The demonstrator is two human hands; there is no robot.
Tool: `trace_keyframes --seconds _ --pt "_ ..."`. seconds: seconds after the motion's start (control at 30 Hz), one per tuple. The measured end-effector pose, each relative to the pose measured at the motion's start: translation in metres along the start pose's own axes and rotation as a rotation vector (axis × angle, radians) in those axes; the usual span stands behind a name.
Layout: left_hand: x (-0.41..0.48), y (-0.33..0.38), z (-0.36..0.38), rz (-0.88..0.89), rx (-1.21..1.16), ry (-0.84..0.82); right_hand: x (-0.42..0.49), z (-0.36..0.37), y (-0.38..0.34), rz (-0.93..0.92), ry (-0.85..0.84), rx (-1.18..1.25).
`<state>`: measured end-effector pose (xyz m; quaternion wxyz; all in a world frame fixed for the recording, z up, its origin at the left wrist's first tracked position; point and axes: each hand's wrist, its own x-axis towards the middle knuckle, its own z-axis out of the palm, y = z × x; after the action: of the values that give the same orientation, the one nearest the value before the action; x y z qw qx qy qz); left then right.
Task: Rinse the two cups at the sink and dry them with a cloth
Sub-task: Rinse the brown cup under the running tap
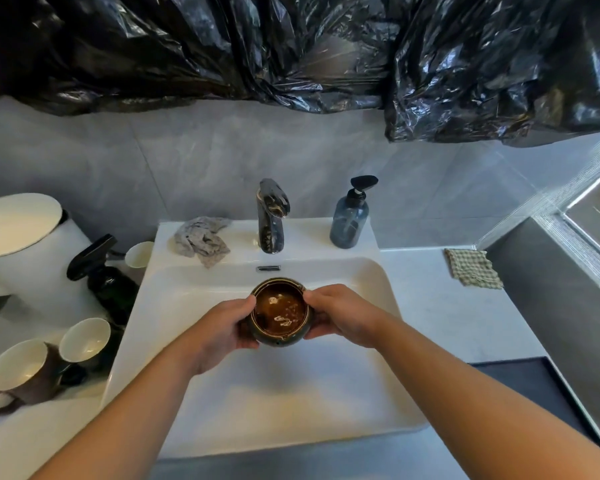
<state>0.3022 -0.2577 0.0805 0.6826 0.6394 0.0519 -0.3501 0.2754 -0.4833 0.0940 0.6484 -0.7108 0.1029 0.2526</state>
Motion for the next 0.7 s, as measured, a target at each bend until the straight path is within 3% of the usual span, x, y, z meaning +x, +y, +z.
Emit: trace_keyframes --seconds 0.3,0.7 --pt "-0.015 0.033 -0.006 0.137 0.276 -0.077 -0.017 -0.019 -0.034 -0.06 -0.085 -0.193" --pt "-0.043 0.067 0.001 0.382 0.558 -0.013 -0.051 -0.014 -0.062 -0.379 0.033 -0.552"
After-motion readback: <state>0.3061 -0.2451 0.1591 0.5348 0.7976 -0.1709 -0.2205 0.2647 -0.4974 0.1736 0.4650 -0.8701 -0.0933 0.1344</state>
